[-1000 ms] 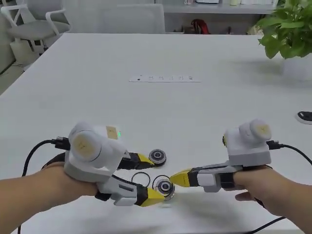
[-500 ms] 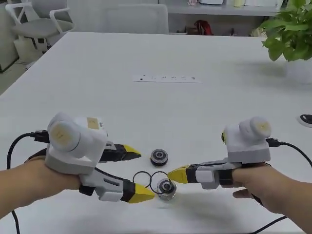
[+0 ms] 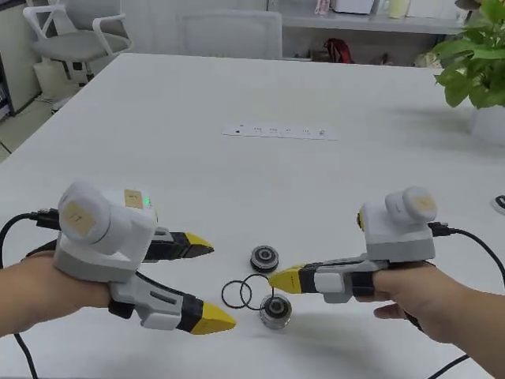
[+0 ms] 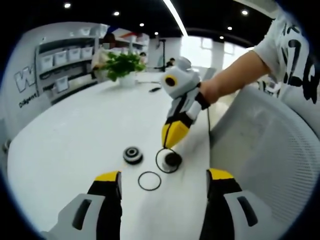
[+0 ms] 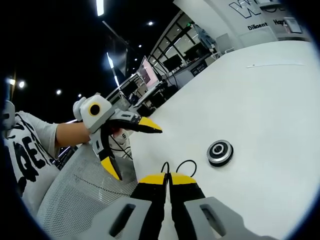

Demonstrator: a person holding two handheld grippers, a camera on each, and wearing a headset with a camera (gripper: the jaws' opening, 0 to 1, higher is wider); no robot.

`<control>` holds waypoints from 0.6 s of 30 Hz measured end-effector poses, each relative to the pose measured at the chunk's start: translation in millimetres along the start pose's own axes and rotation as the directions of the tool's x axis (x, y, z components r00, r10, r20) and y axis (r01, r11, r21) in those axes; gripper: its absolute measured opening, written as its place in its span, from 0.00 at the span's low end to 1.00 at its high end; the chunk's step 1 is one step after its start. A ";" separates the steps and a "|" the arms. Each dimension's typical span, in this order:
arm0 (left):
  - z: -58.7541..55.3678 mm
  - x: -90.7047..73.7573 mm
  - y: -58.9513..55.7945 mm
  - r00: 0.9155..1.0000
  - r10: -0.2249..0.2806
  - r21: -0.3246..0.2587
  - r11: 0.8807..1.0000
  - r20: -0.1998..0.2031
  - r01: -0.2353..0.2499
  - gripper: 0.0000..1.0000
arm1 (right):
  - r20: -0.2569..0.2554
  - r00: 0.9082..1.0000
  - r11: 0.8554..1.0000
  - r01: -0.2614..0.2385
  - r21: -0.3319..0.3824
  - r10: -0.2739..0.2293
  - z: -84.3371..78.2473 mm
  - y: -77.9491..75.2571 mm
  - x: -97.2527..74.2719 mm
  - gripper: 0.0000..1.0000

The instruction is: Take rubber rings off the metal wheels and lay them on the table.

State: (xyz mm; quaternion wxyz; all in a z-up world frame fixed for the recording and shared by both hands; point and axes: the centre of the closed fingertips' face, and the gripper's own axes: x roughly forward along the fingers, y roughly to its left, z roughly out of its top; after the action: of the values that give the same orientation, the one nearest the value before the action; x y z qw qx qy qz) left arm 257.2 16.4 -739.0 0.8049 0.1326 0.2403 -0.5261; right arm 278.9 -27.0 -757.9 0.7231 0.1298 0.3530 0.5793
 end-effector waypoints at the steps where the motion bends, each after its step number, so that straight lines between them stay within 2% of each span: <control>1: -0.1 -2.2 1.7 1.000 0.005 -0.003 1.000 0.001 -0.005 0.70 | -0.001 1.000 1.000 -0.001 0.000 0.001 0.3 0.1 0.9 0.00; 11: -9.4 -16.5 9.5 1.000 0.029 -0.022 0.999 -0.007 -0.030 0.74 | -0.015 1.000 1.000 0.005 -0.009 -0.005 2.9 -3.9 10.3 0.00; 18: -14.1 -22.3 9.9 0.999 0.038 -0.031 0.999 -0.014 -0.038 0.75 | -0.031 1.000 1.000 0.002 -0.019 -0.003 2.2 -3.3 17.4 0.00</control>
State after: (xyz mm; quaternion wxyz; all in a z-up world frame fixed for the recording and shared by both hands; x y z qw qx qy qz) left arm 255.3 44.5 -739.5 0.8151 0.1281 0.2513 -0.5061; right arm 284.2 -11.3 -764.5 0.7196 0.1136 0.3587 0.5836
